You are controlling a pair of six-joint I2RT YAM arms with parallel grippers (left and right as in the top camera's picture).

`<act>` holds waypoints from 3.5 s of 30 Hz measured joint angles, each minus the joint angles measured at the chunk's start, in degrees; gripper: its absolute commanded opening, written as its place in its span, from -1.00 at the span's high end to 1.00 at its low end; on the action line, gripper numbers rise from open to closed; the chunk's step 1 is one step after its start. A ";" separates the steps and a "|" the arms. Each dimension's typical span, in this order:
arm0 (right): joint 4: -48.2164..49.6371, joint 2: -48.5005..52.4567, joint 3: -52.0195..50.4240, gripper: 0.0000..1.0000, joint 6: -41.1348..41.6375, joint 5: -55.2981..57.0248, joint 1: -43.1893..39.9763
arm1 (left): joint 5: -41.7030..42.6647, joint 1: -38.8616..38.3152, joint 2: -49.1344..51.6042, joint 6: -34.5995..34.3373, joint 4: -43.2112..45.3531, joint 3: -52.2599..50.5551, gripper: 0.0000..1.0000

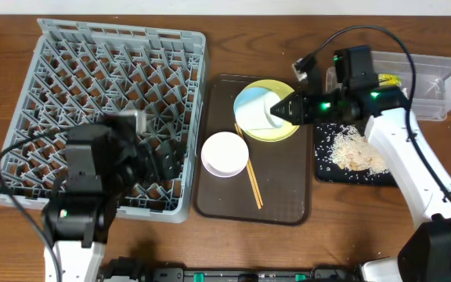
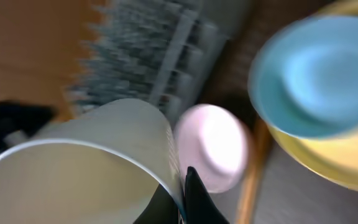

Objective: Sort waste into correct bins and load items into the dishwasher
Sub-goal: 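Hand the pink cup from the right gripper to the left gripper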

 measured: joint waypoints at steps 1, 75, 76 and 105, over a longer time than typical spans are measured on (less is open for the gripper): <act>0.50 0.00 0.00 0.98 -0.24 -2.58 -0.20 | 3.30 0.00 1.03 -0.98 2.08 0.00 -0.96; 16.37 0.00 -0.02 0.98 -1.36 -38.36 0.90 | 38.91 -15.54 20.68 -39.12 62.77 0.09 -0.53; 16.46 0.00 -0.02 0.98 -1.36 -38.38 0.90 | 38.84 -15.50 20.68 -39.17 62.75 0.09 -0.50; 16.72 0.09 -0.02 0.24 -0.55 -37.59 0.96 | 39.10 -11.87 20.65 -25.66 55.89 0.11 0.57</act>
